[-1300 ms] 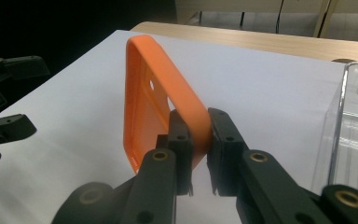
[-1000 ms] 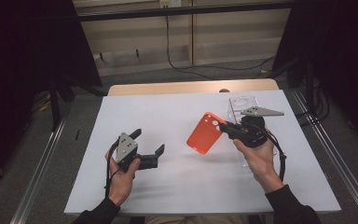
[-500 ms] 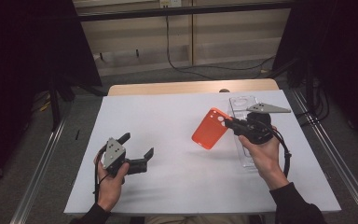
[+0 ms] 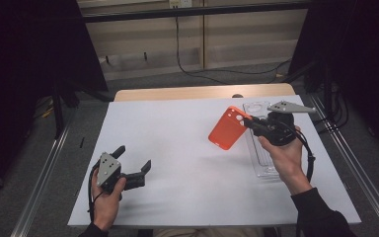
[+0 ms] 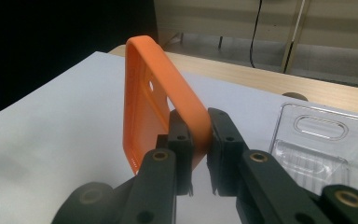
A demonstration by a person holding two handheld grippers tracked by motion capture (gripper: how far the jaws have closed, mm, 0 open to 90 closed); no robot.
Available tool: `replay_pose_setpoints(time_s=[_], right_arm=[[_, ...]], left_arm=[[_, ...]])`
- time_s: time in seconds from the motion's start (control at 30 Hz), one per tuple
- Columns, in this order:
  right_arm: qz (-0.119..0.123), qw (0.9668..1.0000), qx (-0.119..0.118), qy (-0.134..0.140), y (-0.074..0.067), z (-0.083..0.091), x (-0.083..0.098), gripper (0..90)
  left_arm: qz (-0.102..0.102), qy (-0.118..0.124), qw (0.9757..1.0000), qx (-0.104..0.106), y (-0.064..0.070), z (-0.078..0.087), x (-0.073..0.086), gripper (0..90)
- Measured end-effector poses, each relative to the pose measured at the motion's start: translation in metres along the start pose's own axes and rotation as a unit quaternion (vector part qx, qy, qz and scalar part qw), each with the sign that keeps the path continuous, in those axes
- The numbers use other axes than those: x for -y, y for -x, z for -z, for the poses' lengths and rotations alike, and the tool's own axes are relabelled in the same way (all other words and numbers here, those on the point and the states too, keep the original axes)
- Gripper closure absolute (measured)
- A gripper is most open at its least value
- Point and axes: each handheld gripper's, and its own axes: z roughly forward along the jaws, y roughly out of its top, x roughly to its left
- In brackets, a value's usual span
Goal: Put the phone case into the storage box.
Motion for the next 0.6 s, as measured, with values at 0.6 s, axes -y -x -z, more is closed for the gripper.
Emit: replay_pose_setpoints(time_s=[0.6], right_arm=[[0.001,0.9996,0.025,0.008,0.017,0.004,-0.010,80.7]], left_arm=[[0.029,0.001,0.9993,-0.022,-0.004,0.014,0.014,1.3]])
